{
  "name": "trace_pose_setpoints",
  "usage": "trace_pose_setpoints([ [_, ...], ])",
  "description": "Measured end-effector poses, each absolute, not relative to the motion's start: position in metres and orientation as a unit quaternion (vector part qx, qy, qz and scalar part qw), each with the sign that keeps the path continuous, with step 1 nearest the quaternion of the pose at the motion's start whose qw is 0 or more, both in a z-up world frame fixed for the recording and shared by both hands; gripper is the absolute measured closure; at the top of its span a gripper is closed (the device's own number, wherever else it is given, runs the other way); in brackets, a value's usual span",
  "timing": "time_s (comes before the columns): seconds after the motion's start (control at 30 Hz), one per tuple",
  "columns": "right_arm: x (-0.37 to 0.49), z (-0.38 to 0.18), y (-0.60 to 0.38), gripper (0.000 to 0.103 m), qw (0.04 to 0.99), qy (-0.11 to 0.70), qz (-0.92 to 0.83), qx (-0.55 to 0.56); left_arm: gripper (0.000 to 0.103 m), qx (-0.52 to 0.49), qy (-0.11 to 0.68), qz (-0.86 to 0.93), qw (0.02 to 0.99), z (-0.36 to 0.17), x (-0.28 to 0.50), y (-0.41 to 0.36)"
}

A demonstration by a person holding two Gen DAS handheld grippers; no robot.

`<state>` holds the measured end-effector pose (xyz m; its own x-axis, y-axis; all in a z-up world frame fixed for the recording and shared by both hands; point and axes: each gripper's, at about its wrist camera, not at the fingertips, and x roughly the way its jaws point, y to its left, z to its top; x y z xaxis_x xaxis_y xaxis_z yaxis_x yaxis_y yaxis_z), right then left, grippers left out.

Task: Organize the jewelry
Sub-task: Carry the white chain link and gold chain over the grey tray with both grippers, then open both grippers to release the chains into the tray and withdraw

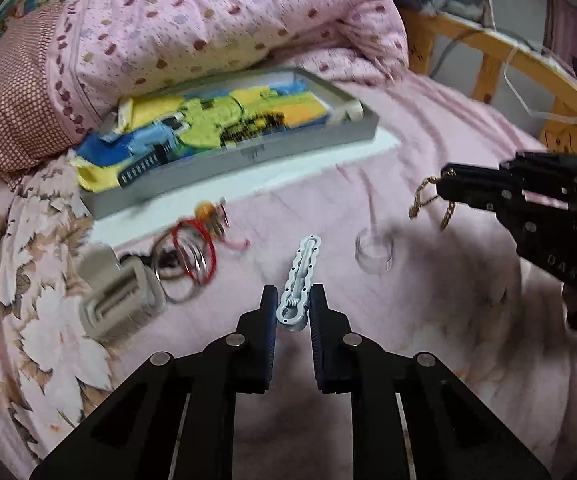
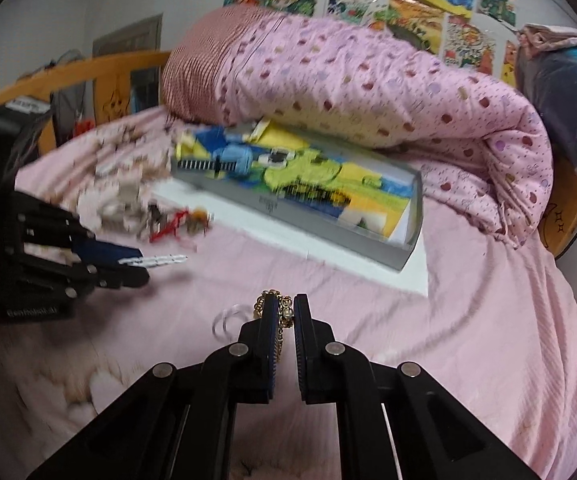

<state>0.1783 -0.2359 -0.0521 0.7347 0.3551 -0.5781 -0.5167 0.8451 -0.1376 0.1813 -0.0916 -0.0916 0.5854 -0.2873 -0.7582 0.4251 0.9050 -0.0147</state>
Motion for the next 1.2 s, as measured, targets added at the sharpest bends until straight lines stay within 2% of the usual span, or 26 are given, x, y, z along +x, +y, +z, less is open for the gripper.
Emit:
trace_pose_setpoints([
  [0.2, 0.220, -0.018, -0.236, 0.095, 0.934, 0.251, 0.233, -0.107, 0.090, 0.048, 0.378, -0.181, 0.907, -0.060, 0.216, -0.081],
  [0.4, 0.290, -0.001, -0.235, 0.095, 0.937, 0.262, 0.230, -0.039, 0.090, 0.024, 0.362, -0.153, 0.919, -0.047, 0.270, -0.067],
  [0.73, 0.353, -0.040, -0.228, 0.095, 0.919, 0.331, 0.213, -0.004, 0.090, -0.035, 0.405, -0.151, 0.901, -0.068, 0.342, -0.059],
  [1.17, 0.365, -0.067, -0.230, 0.094, 0.904, 0.372, 0.208, 0.000, 0.089, -0.066, 0.449, -0.150, 0.878, -0.099, 0.363, -0.057],
  [1.2, 0.364, -0.066, -0.231, 0.094, 0.905, 0.371, 0.208, 0.001, 0.087, -0.069, 0.449, -0.152, 0.878, -0.098, 0.363, -0.057],
])
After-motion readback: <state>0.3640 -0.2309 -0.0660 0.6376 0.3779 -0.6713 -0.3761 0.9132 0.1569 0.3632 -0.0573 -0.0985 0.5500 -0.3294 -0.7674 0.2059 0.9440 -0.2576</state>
